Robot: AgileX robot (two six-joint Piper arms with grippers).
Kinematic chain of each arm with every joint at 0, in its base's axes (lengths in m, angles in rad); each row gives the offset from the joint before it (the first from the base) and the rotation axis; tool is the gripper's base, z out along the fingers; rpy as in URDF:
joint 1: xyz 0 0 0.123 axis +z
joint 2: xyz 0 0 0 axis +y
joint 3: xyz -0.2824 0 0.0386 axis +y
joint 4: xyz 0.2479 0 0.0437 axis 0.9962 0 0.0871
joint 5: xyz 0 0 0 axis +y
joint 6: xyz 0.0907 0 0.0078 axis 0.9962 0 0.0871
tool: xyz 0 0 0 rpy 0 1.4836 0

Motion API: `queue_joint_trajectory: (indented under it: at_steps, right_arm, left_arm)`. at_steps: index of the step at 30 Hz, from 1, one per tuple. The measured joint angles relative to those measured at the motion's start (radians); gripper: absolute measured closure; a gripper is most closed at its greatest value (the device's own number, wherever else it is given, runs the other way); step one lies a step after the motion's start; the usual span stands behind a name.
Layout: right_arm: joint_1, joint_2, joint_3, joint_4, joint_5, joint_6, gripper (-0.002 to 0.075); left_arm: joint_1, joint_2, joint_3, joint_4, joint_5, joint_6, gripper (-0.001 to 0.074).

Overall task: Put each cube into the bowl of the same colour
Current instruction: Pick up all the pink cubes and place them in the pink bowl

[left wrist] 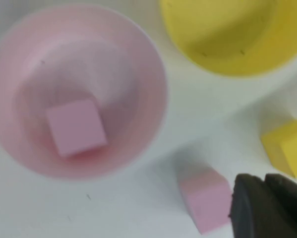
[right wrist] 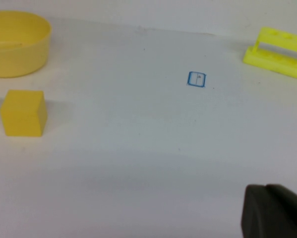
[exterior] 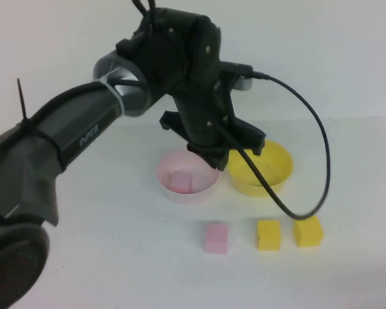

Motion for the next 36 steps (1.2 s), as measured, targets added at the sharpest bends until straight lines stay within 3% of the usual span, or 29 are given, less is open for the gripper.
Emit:
queue_joint_trajectory:
  at_steps: [9,19,22,29,32,36]
  right_arm:
    - [0.000,0.000,0.000,0.000,0.000,0.000,0.0728]
    - [0.000,0.000,0.000,0.000,0.000,0.000,0.0728]
    - [0.000,0.000,0.000,0.000,0.000,0.000,0.0728]
    - [0.000,0.000,0.000,0.000,0.000,0.000,0.0728]
    - [0.000,0.000,0.000,0.000,0.000,0.000,0.0728]
    - [0.000,0.000,0.000,0.000,0.000,0.000,0.0728]
  left_arm:
    - [-0.022,-0.130,0.272,-0.009,0.000,-0.147,0.0734]
    - [-0.040,-0.102,0.302,-0.011,-0.004,-0.369,0.0723]
    - [-0.040,-0.069,0.302,-0.033,-0.004,-0.325,0.0632]
    - [-0.040,-0.027,0.302,-0.035,-0.030,-0.233,0.0260]
    - [-0.040,-0.011,0.302,-0.042,-0.063,-0.240,0.0208]
    - [-0.040,0.007,0.302,-0.077,-0.121,-0.258,0.0191]
